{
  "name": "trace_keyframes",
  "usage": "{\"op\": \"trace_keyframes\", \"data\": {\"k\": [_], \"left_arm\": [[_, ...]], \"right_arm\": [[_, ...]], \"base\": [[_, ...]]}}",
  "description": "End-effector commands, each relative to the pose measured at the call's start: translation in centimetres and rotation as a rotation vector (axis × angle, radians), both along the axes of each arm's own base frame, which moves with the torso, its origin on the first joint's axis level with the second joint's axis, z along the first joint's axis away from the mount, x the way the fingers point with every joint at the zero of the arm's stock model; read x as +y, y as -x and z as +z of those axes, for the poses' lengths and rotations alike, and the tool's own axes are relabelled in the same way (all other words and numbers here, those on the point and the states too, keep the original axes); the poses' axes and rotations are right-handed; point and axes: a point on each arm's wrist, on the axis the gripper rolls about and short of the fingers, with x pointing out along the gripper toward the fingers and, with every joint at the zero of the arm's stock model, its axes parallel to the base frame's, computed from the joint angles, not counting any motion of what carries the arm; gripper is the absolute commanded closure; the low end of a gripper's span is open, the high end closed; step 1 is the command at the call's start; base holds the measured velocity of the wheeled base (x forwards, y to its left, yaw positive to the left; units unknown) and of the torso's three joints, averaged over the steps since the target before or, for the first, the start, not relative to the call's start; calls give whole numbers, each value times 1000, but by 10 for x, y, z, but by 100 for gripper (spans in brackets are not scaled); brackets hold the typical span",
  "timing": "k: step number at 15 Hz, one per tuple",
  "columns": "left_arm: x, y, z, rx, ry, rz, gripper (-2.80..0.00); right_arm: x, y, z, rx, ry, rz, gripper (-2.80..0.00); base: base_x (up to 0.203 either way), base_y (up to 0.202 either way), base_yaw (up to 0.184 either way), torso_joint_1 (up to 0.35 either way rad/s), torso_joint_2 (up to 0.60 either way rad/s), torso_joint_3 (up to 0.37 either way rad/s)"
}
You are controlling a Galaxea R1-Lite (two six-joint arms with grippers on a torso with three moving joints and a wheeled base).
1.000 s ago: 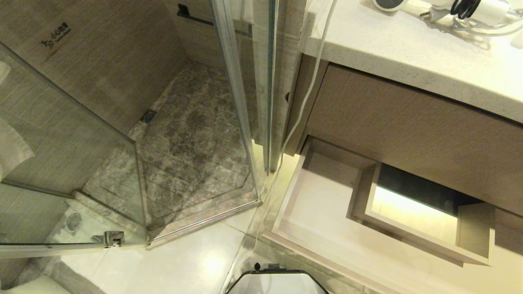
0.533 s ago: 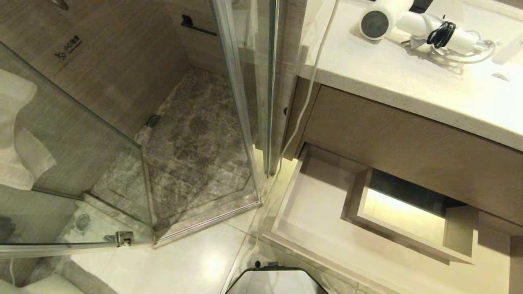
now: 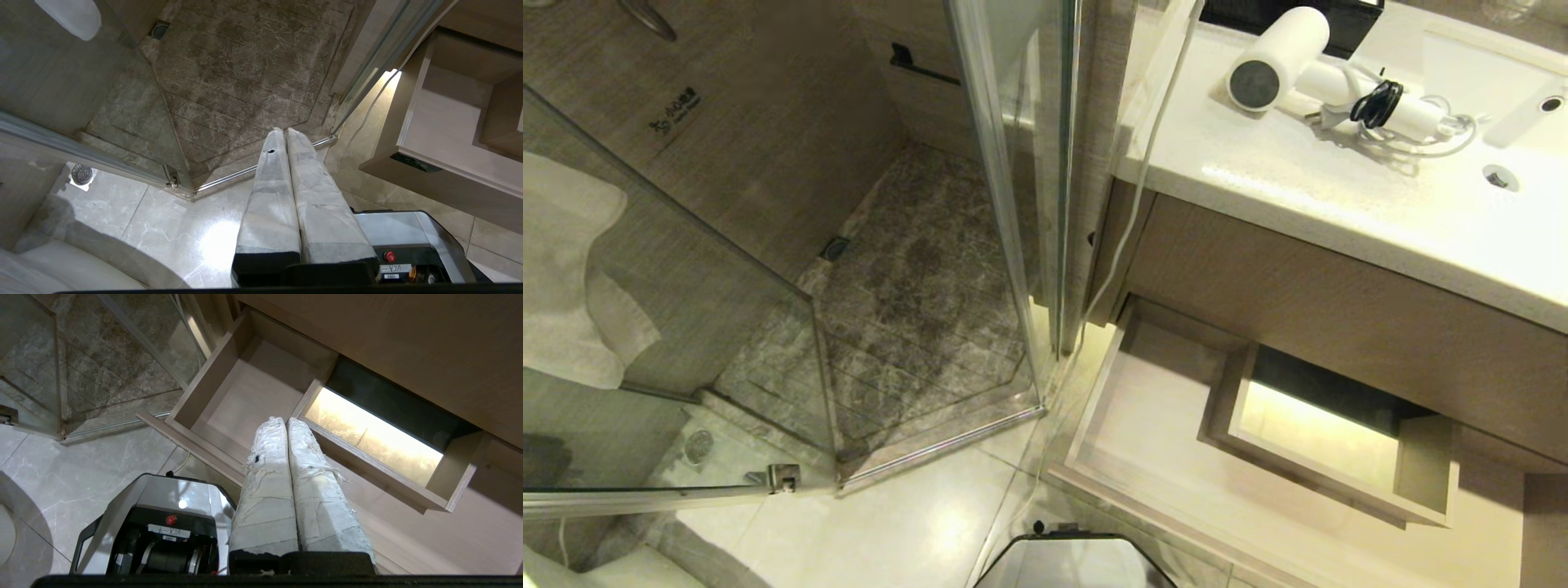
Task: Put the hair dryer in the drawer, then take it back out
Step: Pick up the hairdryer
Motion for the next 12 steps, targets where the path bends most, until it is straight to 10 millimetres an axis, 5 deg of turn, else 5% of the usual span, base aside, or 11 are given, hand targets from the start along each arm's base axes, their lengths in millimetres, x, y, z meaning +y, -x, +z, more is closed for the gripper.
{"op": "trace_keyframes", "data": {"k": [1, 12], "left_arm": [[0, 0, 0, 1, 0, 1, 0], [0, 0, 0, 1, 0, 1, 0]], "right_arm": [[0, 3, -1, -38, -3, 1, 0], [0, 3, -1, -38, -5, 1, 0]], "base": [[0, 0, 0, 168, -306, -146], [0, 0, 0, 153, -297, -142]]}}
